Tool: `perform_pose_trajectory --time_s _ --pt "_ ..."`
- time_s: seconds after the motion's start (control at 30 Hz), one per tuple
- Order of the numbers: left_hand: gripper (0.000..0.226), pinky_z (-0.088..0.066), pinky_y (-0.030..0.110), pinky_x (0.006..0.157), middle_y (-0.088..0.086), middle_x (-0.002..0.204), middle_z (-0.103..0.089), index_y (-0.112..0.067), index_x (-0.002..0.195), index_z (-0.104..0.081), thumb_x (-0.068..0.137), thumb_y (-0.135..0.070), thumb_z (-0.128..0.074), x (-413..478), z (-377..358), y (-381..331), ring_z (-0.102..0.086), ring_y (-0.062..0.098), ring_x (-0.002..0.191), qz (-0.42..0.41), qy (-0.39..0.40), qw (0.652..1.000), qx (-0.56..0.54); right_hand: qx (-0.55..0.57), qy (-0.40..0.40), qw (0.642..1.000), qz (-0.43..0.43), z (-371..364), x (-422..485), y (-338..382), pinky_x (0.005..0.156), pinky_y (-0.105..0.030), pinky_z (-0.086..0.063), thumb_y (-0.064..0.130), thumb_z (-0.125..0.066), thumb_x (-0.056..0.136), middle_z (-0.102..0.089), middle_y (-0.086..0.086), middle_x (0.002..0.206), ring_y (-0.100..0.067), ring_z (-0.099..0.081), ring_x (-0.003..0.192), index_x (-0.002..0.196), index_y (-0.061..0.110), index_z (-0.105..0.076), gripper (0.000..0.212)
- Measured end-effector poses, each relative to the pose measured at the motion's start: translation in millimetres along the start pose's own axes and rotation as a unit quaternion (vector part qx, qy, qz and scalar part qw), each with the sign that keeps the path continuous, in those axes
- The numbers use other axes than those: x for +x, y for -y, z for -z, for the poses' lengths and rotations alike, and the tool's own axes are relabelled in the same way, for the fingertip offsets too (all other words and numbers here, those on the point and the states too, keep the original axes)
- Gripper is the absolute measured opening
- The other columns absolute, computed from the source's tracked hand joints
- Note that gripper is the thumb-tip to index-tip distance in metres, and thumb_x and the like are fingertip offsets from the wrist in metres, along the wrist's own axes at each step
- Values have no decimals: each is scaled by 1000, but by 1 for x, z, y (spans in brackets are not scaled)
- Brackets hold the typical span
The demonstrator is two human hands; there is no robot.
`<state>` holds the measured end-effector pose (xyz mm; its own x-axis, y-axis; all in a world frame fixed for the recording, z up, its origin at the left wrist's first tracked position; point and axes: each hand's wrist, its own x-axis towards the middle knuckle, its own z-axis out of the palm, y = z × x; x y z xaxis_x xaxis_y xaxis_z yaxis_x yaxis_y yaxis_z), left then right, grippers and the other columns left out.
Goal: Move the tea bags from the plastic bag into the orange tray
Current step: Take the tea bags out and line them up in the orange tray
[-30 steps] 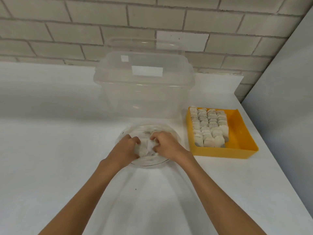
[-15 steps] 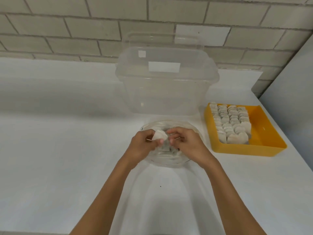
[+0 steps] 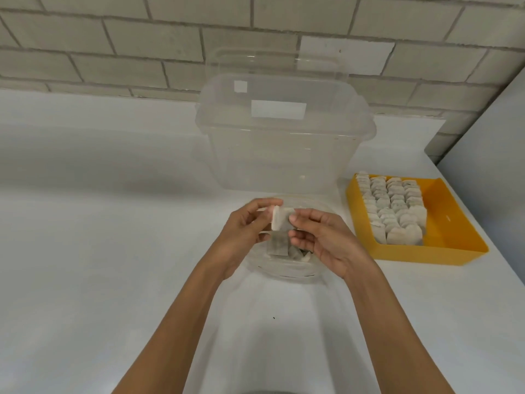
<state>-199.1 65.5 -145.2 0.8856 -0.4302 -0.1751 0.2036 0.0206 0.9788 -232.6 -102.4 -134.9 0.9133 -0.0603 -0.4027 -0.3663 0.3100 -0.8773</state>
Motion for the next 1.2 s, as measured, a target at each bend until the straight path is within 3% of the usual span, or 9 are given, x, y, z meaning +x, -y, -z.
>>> perform_pose_trajectory --time_s 0.07,0.23,0.33,0.4,0.6,0.73,0.9,1.0,1.2 --pt "31 -51 21 73 3 100 -68 -19 109 -67 87 -40 -62 -1 -3 0 -66 9 84 8 -43 998 -45 -17 -21 999 24 -2 1 -2 65 -23 -58 4 -69 84 -70 -10 83 -15 -70 71 102 2 -65 19" --pt "15 -53 19 62 6 79 -70 -11 92 -71 81 -21 -75 1 4 0 -67 10 70 -40 -171 983 48 -116 -49 989 78 -7 6 -2 59 -21 -57 5 -70 85 -70 -12 83 -17 -71 72 99 1 -65 15" --pt "13 -51 17 57 5 73 -71 -12 88 -72 79 -21 -77 2 17 -7 -66 8 62 -63 -213 971 91 -394 -117 895 172 -4 17 -6 59 -9 -50 4 -66 85 -68 -4 84 -10 -64 68 93 9 -69 10" --pt "13 -52 16 57 4 73 -72 -12 88 -73 79 -20 -77 2 24 -12 -67 8 63 -73 -217 967 115 -513 -87 833 190 -4 20 -11 64 -5 -45 0 -64 83 -67 0 92 -8 -59 73 96 13 -70 20" --pt "7 -54 16 62 0 77 -73 -17 89 -74 82 -17 -74 -5 32 -13 -68 7 70 -71 -204 967 136 -676 42 720 152 -11 24 -32 82 -31 -49 12 -70 80 -58 -4 105 -22 -58 97 111 11 -65 31" --pt "5 -54 15 62 1 77 -73 -20 87 -73 83 -17 -73 -12 30 -10 -68 10 73 -64 -197 968 139 -644 -9 746 172 -7 25 -32 76 -40 -54 8 -57 86 -67 -4 89 -22 -63 85 92 11 -70 14" --pt "9 -54 16 65 1 84 -74 -19 91 -75 87 -14 -69 -13 33 -18 -68 12 79 -64 -157 972 164 -525 -25 828 194 1 12 4 64 -20 -51 16 -64 88 -68 6 75 -8 -63 63 85 22 -71 10" --pt "12 -55 17 65 4 83 -73 -13 95 -75 86 -11 -69 -7 29 -31 -66 10 75 -76 -135 971 182 -456 7 872 181 7 4 32 56 -17 -51 5 -64 87 -70 -5 71 -15 -67 61 95 17 -72 16" --pt "8 -50 19 60 5 77 -72 -21 87 -75 81 -15 -75 10 9 -63 -61 9 67 -114 -94 957 249 -447 7 872 200 23 -11 71 60 -21 -53 -1 -68 83 -71 -8 69 -13 -66 61 89 12 -74 15"
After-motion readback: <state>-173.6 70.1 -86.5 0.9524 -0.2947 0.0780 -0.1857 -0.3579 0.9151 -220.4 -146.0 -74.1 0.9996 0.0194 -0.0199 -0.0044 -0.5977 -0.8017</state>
